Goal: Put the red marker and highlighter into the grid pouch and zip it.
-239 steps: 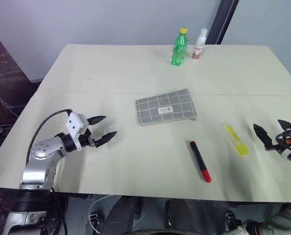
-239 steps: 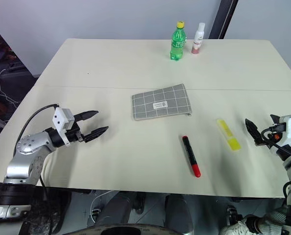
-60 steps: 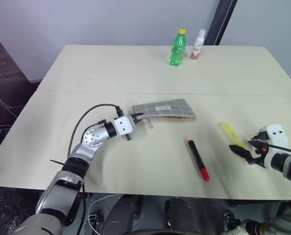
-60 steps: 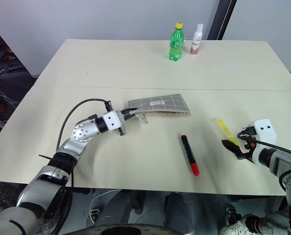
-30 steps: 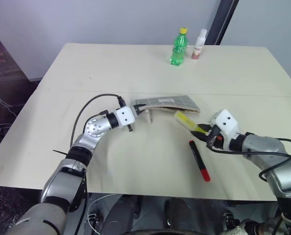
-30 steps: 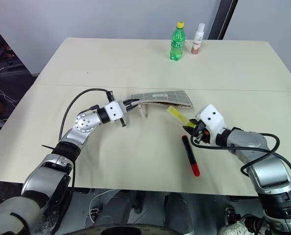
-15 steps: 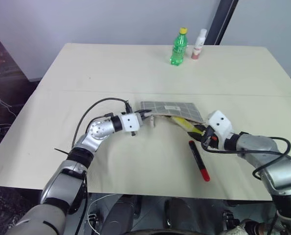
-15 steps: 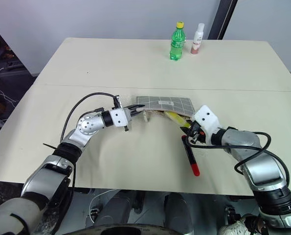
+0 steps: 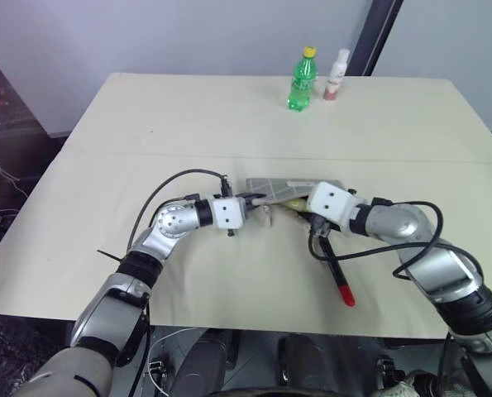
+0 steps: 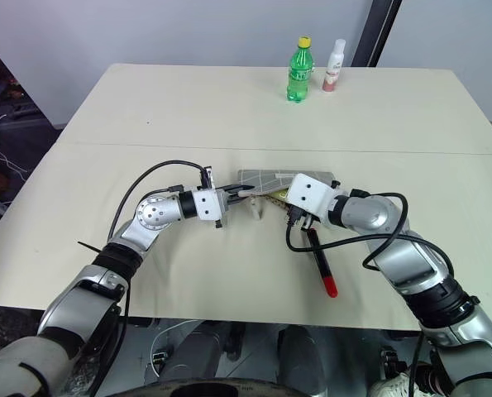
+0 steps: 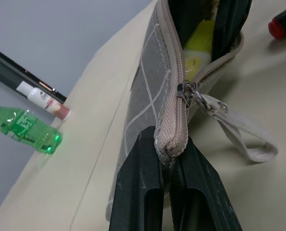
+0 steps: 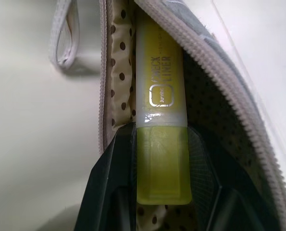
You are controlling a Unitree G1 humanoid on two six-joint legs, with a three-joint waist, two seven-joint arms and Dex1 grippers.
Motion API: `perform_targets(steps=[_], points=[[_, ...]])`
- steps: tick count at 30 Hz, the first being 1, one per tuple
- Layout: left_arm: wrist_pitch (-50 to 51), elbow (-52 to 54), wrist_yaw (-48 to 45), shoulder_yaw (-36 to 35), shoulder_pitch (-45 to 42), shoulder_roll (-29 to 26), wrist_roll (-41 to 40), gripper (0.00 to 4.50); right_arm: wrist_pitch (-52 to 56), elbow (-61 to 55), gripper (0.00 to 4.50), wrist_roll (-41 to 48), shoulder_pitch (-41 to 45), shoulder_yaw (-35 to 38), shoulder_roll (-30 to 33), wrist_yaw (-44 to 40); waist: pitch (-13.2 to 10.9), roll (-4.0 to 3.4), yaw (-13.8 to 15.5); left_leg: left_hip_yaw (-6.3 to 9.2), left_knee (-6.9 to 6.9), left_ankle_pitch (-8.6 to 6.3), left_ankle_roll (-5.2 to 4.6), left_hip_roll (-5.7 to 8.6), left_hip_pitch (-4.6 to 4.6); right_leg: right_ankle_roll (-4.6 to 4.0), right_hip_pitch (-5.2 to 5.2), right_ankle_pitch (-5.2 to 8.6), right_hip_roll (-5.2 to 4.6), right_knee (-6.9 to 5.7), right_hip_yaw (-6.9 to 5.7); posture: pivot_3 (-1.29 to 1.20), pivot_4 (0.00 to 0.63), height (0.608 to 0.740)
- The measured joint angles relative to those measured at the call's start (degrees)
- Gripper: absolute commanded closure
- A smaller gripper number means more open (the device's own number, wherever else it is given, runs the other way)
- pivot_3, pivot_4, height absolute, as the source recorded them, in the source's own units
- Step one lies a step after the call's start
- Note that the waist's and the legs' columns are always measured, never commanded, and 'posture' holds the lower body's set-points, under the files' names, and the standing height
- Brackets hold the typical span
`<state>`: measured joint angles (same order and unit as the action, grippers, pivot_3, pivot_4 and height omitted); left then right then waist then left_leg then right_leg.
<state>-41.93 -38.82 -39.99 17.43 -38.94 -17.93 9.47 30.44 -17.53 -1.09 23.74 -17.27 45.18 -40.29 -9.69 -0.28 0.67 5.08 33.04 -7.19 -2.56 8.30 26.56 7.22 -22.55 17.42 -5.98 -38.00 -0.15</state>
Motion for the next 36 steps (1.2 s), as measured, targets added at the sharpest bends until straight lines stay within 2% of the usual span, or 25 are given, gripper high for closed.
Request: perform_targets(steps=[1,3,7,8,9,15,20,26,30,33,36], points=[[0.4,0.3,-0.1,-0.2,0.1,0.0,-0.3,4.5,-0.9,0.5,3.64,-0.6,0.1,-0.1,-0.2,-0.2,0.0,0.0,0.0,0.0,0.0,0.0,0.0,0.0,0.0,0.0,0.0,0.0,0.0,0.0,0.0,0.0,0.15,0.74],[0.9,0.9,-0.5,-0.3,0.5,0.0,-0.8,4.5,-2.3,1.1,2.58,-0.8,-0.1,0.2,-0.2,-1.2,0.0,0.0,0.0,0.0,0.0,0.0,0.0,0.0,0.0,0.01,-0.01,0.0,0.0,0.0,0.0,0.0,0.15,0.74],[2.6,1.9,-0.5,-0.4,0.6,0.3,-1.7,4.5,-5.6,0.4,0.76,0.5,-1.9,1.7,-1.4,-2.5,0.0,0.0,0.0,0.02,0.0,0.0,0.0,0.0,0.0,0.01,0.01,-0.01,0.0,0.0,0.01,0.0,0.15,0.74],[2.9,2.0,-0.5,-0.7,0.7,0.1,-2.0,4.5,-5.5,-0.6,0.09,2.0,-3.2,3.6,-2.1,-2.5,0.0,0.0,0.0,0.03,0.0,0.0,0.0,0.0,-0.01,0.01,0.01,-0.01,0.01,-0.01,0.01,0.0,0.15,0.74],[3.1,2.0,-0.5,-1.1,0.9,-0.3,-2.4,4.5,-4.9,-1.6,0.04,3.4,-4.2,5.0,-2.9,-2.5,0.0,0.0,0.0,0.03,0.0,0.0,0.0,-0.01,-0.01,0.01,0.01,-0.01,0.02,-0.02,0.01,0.0,0.15,0.74],[4.3,2.3,-0.6,-1.6,1.2,-0.6,-3.0,4.5,4.7,-13.6,0.04,15.0,-13.1,14.0,-8.1,-1.5,0.0,0.0,0.1,0.08,0.0,0.0,0.0,-0.01,-0.01,0.0,0.01,0.0,0.04,-0.08,0.02,0.0,0.15,0.74],[4.4,2.5,-0.5,-2.0,1.6,-0.9,-3.0,4.5,13.4,-22.5,0.04,23.0,-27.3,27.8,-7.9,-0.1,0.0,0.02,0.4,0.07,-0.04,-0.01,0.0,0.0,-0.03,-0.02,0.04,0.01,0.03,-0.06,0.03,0.0,0.15,0.74],[4.2,2.4,-0.5,-2.5,2.4,-1.1,-2.9,4.5,20.1,-29.1,0.04,23.4,-45.6,31.6,-8.7,4.8,0.0,-0.03,0.0,0.01,-0.11,-0.01,0.01,-0.07,-0.07,-0.23,0.02,0.14,0.02,-0.08,0.06,0.0,0.15,0.74],[4.1,1.7,-0.5,-2.5,2.4,-0.6,-2.6,4.5,21.9,-30.1,0.04,22.9,-47.2,30.8,-10.3,8.8,0.1,-0.03,0.0,-0.11,-0.11,-0.01,0.01,-0.08,-0.12,-0.42,0.07,0.25,0.01,-0.08,0.16,0.0,0.15,0.74],[3.9,1.1,-0.5,-2.5,2.3,-0.4,-2.5,4.5,22.6,-29.8,0.85,21.9,-46.2,29.4,-10.6,11.5,0.1,0.03,0.1,-0.16,-0.12,-0.01,0.01,-0.09,-0.12,-0.48,0.08,0.29,0.0,-0.08,0.17,0.0,0.15,0.74],[3.9,1.1,-0.5,-2.5,2.1,0.0,-2.5,4.5,20.3,-28.3,2.5,19.7,-45.8,27.8,-9.9,12.9,0.2,0.14,0.1,-0.22,-0.15,-0.01,0.01,-0.09,-0.14,-0.54,0.07,0.33,-0.06,-0.07,0.17,0.0,0.15,0.74]])
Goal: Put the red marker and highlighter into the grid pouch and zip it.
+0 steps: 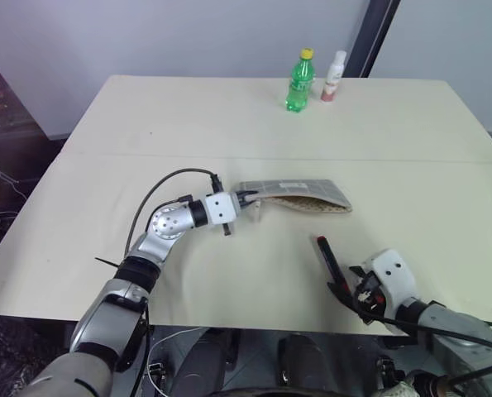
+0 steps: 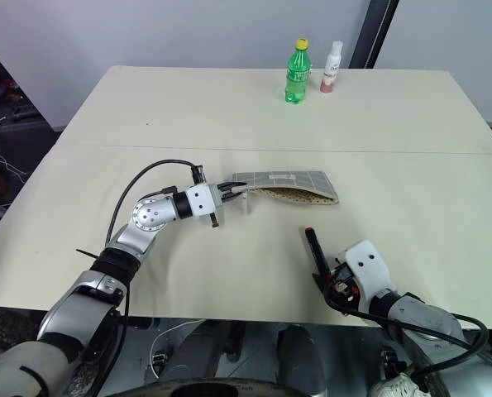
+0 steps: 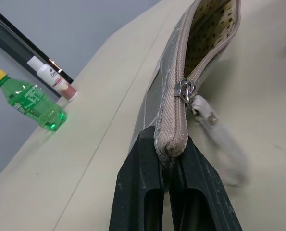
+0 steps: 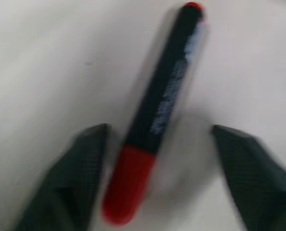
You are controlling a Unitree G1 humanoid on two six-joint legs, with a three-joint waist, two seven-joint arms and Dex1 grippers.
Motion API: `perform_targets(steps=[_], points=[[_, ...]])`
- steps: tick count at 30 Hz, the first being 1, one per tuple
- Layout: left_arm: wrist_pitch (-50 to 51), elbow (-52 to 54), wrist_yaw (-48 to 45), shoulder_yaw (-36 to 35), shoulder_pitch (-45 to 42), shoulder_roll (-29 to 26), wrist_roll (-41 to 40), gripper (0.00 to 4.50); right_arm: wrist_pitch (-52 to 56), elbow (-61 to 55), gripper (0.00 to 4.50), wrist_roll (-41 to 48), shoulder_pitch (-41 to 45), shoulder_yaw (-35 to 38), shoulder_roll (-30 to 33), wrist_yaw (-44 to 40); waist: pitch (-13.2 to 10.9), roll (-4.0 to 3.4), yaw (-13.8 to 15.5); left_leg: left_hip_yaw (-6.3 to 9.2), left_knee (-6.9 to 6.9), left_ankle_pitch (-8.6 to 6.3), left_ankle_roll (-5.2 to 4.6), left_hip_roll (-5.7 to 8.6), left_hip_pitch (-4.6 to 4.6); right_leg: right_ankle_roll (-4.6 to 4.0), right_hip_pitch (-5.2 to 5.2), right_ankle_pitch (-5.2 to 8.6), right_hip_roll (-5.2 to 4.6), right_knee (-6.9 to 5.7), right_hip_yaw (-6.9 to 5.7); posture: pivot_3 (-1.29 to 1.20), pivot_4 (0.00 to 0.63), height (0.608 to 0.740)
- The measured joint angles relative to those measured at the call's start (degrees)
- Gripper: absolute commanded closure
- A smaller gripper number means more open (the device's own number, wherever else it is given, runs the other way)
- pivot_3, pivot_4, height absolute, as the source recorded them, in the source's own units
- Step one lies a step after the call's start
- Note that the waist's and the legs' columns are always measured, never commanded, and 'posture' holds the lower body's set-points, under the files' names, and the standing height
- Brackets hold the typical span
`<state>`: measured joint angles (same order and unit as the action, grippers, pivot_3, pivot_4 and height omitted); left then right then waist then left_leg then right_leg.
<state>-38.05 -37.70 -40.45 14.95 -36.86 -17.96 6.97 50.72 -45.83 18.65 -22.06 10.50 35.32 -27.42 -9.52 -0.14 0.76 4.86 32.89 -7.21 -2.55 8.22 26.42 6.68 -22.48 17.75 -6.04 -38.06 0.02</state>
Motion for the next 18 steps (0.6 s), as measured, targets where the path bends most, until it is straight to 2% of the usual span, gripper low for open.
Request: perform_targets(steps=[3,4,8,13,18], points=[[0.0,0.0,0.0,0.0,0.0,0.0,0.0,4.5,-3.0,1.2,4.01,-0.4,0.0,-1.0,2.0,-1.5,0.0,0.04,0.0,-0.03,-0.01,0.0,0.0,0.0,0.0,0.0,0.0,0.01,-0.05,0.05,-0.01,0.0,0.15,0.74],[0.0,0.0,0.0,0.0,0.0,0.0,0.0,4.5,-3.8,1.7,4.16,-0.2,0.0,-0.8,3.0,-2.8,0.0,0.04,0.0,-0.03,-0.01,0.0,0.0,0.0,0.01,0.0,0.0,0.01,-0.05,0.06,-0.02,0.0,0.15,0.74],[0.1,0.4,-0.5,-0.1,-0.4,-0.2,-0.1,4.5,-5.9,2.7,4.16,2.5,4.4,-0.6,10.0,-10.9,0.0,0.06,-0.1,-0.04,-0.01,0.0,0.0,0.01,0.05,0.01,-0.05,0.02,-0.1,0.07,-0.05,0.0,0.15,0.74],[0.2,1.0,-0.8,0.0,-1.8,0.3,-0.1,4.5,-6.8,5.9,4.16,3.6,18.3,-0.1,13.4,-12.8,0.0,0.09,0.0,-0.15,0.0,-0.04,-0.07,0.02,0.07,0.04,-0.06,0.0,-0.55,0.13,-0.53,0.0,0.15,0.74],[1.5,2.8,-1.3,0.0,-1.5,0.4,-0.1,4.5,-7.5,10.0,4.16,2.9,20.3,-2.1,14.7,-14.3,0.0,0.13,0.1,-0.04,0.08,-0.12,-0.23,0.21,0.18,0.38,-0.07,-0.17,-0.7,0.17,-0.61,0.0,0.15,0.74]])
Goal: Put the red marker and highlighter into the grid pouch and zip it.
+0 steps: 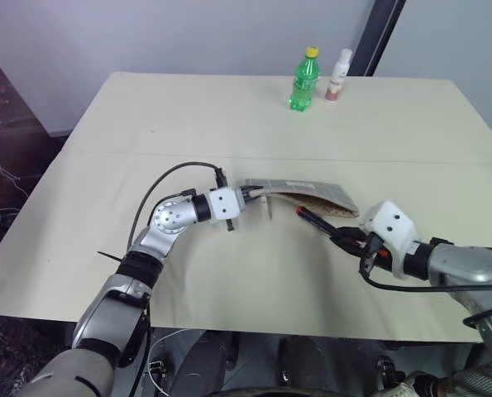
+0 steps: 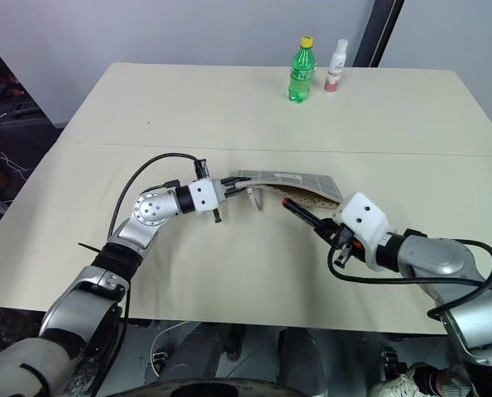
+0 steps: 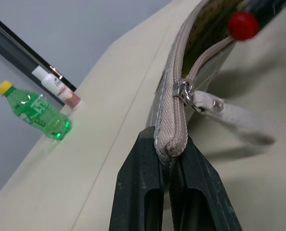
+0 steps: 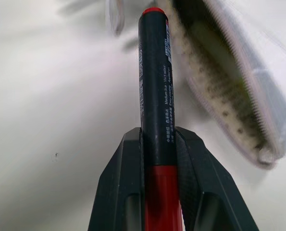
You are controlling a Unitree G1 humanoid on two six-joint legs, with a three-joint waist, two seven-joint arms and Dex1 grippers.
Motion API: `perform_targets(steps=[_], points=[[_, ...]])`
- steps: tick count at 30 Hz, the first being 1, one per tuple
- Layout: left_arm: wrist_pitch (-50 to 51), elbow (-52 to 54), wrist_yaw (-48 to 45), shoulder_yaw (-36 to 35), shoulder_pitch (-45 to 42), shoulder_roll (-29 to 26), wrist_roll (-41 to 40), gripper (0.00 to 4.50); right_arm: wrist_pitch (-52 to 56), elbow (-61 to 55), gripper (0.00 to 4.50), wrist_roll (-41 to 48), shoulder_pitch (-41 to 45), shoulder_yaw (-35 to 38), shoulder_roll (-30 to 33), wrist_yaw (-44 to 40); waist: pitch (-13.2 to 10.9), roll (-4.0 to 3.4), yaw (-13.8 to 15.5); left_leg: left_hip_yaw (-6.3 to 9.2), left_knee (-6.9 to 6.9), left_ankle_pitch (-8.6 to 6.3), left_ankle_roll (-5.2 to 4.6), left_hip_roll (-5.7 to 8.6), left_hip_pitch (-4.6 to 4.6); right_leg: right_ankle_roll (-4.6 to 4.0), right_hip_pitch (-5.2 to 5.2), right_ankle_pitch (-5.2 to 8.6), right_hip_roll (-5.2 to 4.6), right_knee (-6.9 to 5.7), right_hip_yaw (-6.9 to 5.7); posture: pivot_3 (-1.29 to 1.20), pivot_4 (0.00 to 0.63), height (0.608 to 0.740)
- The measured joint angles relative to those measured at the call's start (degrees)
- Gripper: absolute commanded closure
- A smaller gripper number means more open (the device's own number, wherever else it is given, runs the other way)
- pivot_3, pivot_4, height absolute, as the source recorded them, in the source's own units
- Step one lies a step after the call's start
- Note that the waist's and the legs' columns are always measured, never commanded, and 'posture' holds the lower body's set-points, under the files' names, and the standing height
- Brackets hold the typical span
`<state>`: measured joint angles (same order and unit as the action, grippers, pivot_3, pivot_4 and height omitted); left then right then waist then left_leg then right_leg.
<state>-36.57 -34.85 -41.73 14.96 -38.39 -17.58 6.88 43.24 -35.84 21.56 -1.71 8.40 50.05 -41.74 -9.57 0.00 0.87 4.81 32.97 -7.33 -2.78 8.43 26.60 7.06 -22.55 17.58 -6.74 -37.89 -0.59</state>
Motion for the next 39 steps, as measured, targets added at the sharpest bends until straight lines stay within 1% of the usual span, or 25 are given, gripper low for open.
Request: perform_targets(steps=[6,9,14,20,26,31,36,39], points=[[0.8,2.2,-0.4,0.1,0.3,0.4,0.0,4.5,0.3,0.0,4.16,2.5,2.5,1.1,-0.1,-0.9,0.0,0.0,-0.2,0.0,0.13,-0.01,-0.01,0.0,-0.12,0.11,0.19,-0.06,0.02,-0.01,0.0,0.0,0.15,0.74],[1.2,2.3,-0.6,0.1,1.1,0.4,0.0,4.5,0.8,0.0,4.16,2.7,2.7,1.2,0.2,-1.1,0.0,0.0,-0.2,0.01,0.12,-0.01,-0.01,0.0,-0.1,0.11,0.15,-0.06,0.02,-0.01,0.0,0.0,0.15,0.74],[1.3,2.3,-0.6,0.1,1.3,0.2,0.1,4.5,3.1,-2.3,4.16,6.3,2.7,2.6,1.2,-2.6,0.0,0.0,-0.1,0.01,0.12,-0.01,-0.01,0.0,-0.07,0.14,0.13,-0.07,0.01,-0.01,0.0,0.0,0.15,0.74],[1.2,2.3,-0.6,0.2,1.3,0.1,0.5,4.5,3.4,-1.9,4.16,6.1,2.7,3.8,2.8,-2.6,0.0,0.0,-0.1,0.0,0.13,-0.01,-0.01,0.0,-0.08,0.12,0.15,-0.06,0.0,-0.01,0.0,0.0,0.15,0.74],[1.1,2.2,-0.6,1.1,2.0,0.3,1.2,4.5,0.8,1.7,4.16,2.2,2.8,3.0,4.7,-2.4,0.0,0.01,-0.1,0.01,0.13,-0.01,-0.01,0.0,-0.08,0.12,0.14,-0.06,0.0,0.0,0.0,0.0,0.15,0.74],[1.0,2.3,-0.5,1.5,2.0,0.3,1.3,4.5,-2.0,5.2,4.16,-1.5,6.4,-1.8,5.0,-2.1,0.0,0.0,-0.3,0.0,0.13,-0.01,-0.01,0.0,-0.09,0.13,0.13,-0.06,0.01,-0.01,0.0,0.0,0.15,0.74],[1.1,2.4,-0.6,2.2,2.2,0.7,1.3,4.5,-8.0,10.1,4.16,-12.0,13.7,-12.5,6.0,-1.3,0.0,0.0,-0.3,0.0,0.12,0.0,-0.01,0.0,-0.08,0.14,0.1,-0.07,0.01,-0.01,0.0,0.0,0.15,0.74],[1.3,2.5,-0.6,2.2,2.3,0.8,1.3,4.5,-10.9,11.5,4.16,-17.7,18.4,-18.5,4.6,-0.7,0.0,0.0,-0.2,0.0,0.12,0.0,0.0,0.0,-0.07,0.15,0.07,-0.08,0.02,-0.01,0.0,0.0,0.15,0.74]])
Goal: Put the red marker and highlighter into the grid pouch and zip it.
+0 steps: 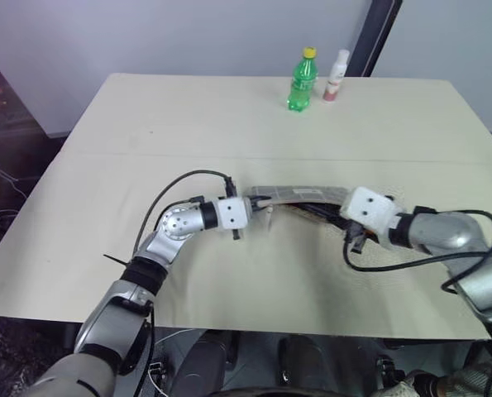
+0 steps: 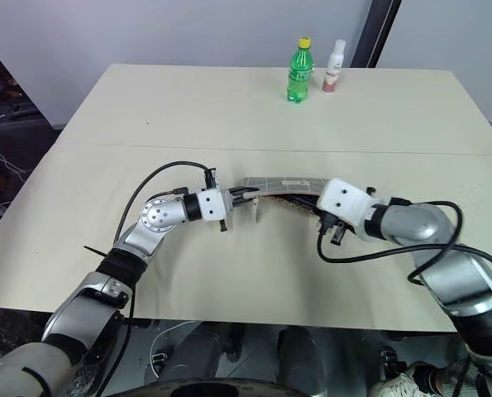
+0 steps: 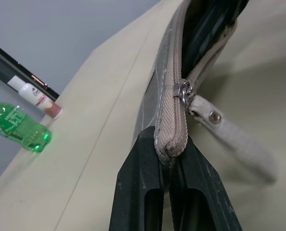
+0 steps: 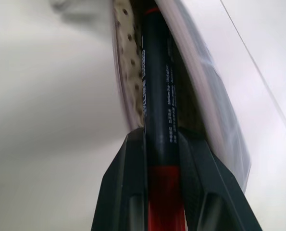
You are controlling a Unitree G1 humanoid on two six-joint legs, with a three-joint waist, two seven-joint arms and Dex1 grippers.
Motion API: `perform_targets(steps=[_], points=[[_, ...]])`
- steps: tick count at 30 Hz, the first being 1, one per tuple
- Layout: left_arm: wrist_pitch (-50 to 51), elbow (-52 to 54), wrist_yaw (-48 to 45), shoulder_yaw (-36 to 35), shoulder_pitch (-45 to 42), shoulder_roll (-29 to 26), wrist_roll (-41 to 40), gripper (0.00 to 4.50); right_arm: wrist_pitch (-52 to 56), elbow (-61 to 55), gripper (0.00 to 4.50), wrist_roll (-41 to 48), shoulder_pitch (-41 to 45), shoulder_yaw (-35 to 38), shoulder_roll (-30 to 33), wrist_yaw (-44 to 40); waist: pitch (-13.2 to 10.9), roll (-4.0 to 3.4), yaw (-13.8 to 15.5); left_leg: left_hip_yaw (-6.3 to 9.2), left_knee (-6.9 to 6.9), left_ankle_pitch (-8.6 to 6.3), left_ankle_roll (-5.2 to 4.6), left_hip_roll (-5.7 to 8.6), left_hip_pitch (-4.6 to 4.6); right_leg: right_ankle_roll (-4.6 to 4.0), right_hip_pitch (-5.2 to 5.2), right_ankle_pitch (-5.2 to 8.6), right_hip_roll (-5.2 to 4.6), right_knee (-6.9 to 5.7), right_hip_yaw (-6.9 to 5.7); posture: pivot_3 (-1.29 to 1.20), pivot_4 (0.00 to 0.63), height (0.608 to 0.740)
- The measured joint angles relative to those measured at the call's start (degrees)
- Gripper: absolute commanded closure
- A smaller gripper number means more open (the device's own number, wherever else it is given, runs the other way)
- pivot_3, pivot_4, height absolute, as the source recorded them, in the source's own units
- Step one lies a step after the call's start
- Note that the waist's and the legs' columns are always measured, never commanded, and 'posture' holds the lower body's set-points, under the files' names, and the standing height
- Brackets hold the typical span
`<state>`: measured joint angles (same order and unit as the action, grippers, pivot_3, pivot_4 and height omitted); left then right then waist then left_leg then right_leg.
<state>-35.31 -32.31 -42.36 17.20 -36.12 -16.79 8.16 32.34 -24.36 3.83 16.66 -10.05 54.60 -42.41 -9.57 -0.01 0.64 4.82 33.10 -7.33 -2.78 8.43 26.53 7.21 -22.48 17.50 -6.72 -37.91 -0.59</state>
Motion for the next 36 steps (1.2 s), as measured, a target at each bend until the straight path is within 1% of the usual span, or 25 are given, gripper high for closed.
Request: perform_targets(steps=[2,7,9,10,12,15,19,20,22,24,27,29,30,32,33,34,36], points=[[0.0,0.2,0.0,0.0,-0.1,0.2,0.0,4.5,-2.6,1.1,4.16,-5.2,3.7,-5.0,-2.4,1.0,0.0,0.0,-0.1,0.01,0.0,0.01,0.02,0.0,-0.01,0.0,-0.01,0.0,0.02,-0.03,0.0,0.0,0.15,0.74],[0.4,0.9,-0.3,-0.1,-0.1,-0.2,-0.1,4.5,-9.0,6.0,4.16,-12.6,6.7,-9.2,-6.5,2.7,0.0,0.01,0.1,0.03,0.02,0.02,0.03,0.02,-0.01,0.11,-0.01,-0.07,0.06,-0.06,0.0,0.0,0.15,0.74],[0.9,1.3,-0.3,-0.2,-0.1,-0.3,-0.2,4.5,-12.0,7.6,3.13,-14.2,7.0,-9.4,-7.8,3.1,0.0,0.0,0.2,0.04,0.02,0.02,0.04,0.03,-0.01,0.21,-0.01,-0.13,0.06,-0.09,0.01,0.0,0.15,0.74],[1.2,1.5,-0.4,-0.1,0.0,-0.3,-0.2,4.5,-14.0,8.3,2.58,-14.8,6.9,-9.3,-7.8,3.3,0.0,0.0,0.2,0.04,0.02,0.02,0.04,0.04,-0.01,0.22,-0.01,-0.13,0.06,-0.09,0.01,0.0,0.15,0.74],[1.6,2.4,-0.4,-0.1,0.5,0.1,-0.5,4.5,-18.4,8.9,1.66,-15.5,5.7,-8.3,-7.0,3.5,0.0,0.0,0.2,0.04,0.02,0.02,0.04,0.06,-0.01,0.24,0.0,-0.14,0.05,-0.08,0.01,0.0,0.15,0.74],[2.6,3.3,-0.5,-0.1,1.3,-0.1,-0.7,4.5,-22.2,8.8,0.09,-14.0,1.6,-3.7,-5.6,3.0,0.0,0.0,0.2,0.04,0.02,0.02,0.04,0.06,-0.03,0.24,0.01,-0.15,0.06,-0.09,0.03,0.0,0.15,0.74],[2.8,3.7,-0.6,-0.1,2.0,-0.2,-1.1,4.5,-20.9,4.8,0.03,-3.8,-3.9,6.0,-6.0,-0.7,0.0,0.0,0.0,0.08,0.02,0.02,0.04,0.03,-0.07,0.24,0.04,-0.15,0.08,-0.15,0.04,0.0,0.15,0.74],[2.9,3.8,-0.6,-0.1,2.0,-0.1,-1.2,4.5,-19.1,2.3,0.03,0.7,-5.8,9.2,-6.5,-2.0,0.0,0.0,0.1,0.1,0.01,0.02,0.04,0.02,-0.06,0.24,0.04,-0.14,0.09,-0.15,0.04,0.0,0.15,0.74],[3.4,3.9,-0.6,-0.1,2.1,0.0,-1.3,4.5,-11.5,-4.0,0.03,12.6,-9.2,15.7,-8.8,-3.3,0.0,0.0,0.1,0.13,-0.01,0.02,0.03,-0.01,-0.06,0.23,0.04,-0.13,0.13,-0.15,0.04,0.0,0.15,0.74],[3.8,3.9,-0.7,0.0,2.1,0.3,-1.3,4.5,-3.0,-9.9,0.03,23.3,-12.9,20.0,-8.8,-4.0,0.0,-0.01,0.1,0.13,-0.02,0.01,0.02,-0.01,-0.05,0.21,0.05,-0.12,0.11,-0.15,0.05,0.0,0.15,0.74],[3.9,3.8,-0.9,0.0,2.0,0.6,-1.2,4.5,7.8,-14.7,0.03,34.6,-19.0,21.8,-8.6,-3.4,0.0,0.0,0.1,0.09,-0.03,0.01,0.02,0.0,-0.05,0.02,0.05,-0.02,0.07,-0.14,0.07,0.0,0.15,0.74],[3.8,3.8,-0.9,0.3,1.9,0.8,-0.8,4.5,11.7,-14.8,0.03,37.0,-21.7,21.4,-10.1,-1.1,0.0,0.02,0.1,0.02,-0.04,0.01,0.02,0.0,-0.07,-0.03,0.07,0.01,0.03,-0.12,0.1,0.0,0.15,0.74],[3.6,3.8,-0.9,0.6,1.8,0.8,-0.2,4.5,13.1,-14.0,0.03,36.4,-23.1,20.0,-11.3,1.0,0.0,0.02,0.1,-0.01,-0.05,0.01,0.03,0.0,-0.08,-0.1,0.07,0.05,0.01,-0.11,0.11,0.0,0.15,0.74],[3.4,3.8,-0.8,1.4,1.6,0.7,0.7,4.5,14.5,-10.9,0.03,32.9,-23.4,14.7,-14.6,5.4,0.0,0.01,-0.1,-0.05,-0.07,0.01,0.03,0.0,-0.07,-0.15,0.01,0.07,0.01,-0.12,0.15,0.0,0.15,0.74],[3.3,3.9,-0.7,1.6,1.5,0.6,1.1,4.5,15.1,-9.1,0.03,31.5,-22.3,12.1,-17.5,8.2,0.0,-0.01,-0.2,-0.06,-0.12,0.01,0.03,0.0,-0.08,-0.15,-0.04,0.08,0.03,-0.12,0.22,0.0,0.15,0.74],[3.3,3.9,-0.5,1.8,1.3,0.6,1.5,4.5,15.7,-7.6,0.03,31.1,-19.8,10.8,-22.0,11.3,0.0,-0.01,-0.4,-0.05,-0.13,0.01,0.03,0.0,-0.07,-0.16,-0.1,0.07,0.04,-0.14,0.24,0.0,0.15,0.74],[3.2,3.9,-0.2,2.1,0.5,0.7,2.3,4.5,16.2,-6.1,0.03,31.3,-14.7,10.6,-27.1,15.3,0.0,-0.06,-0.4,-0.04,-0.13,0.01,0.04,0.01,-0.06,-0.16,-0.2,0.06,0.01,-0.14,0.23,0.0,0.15,0.74]])
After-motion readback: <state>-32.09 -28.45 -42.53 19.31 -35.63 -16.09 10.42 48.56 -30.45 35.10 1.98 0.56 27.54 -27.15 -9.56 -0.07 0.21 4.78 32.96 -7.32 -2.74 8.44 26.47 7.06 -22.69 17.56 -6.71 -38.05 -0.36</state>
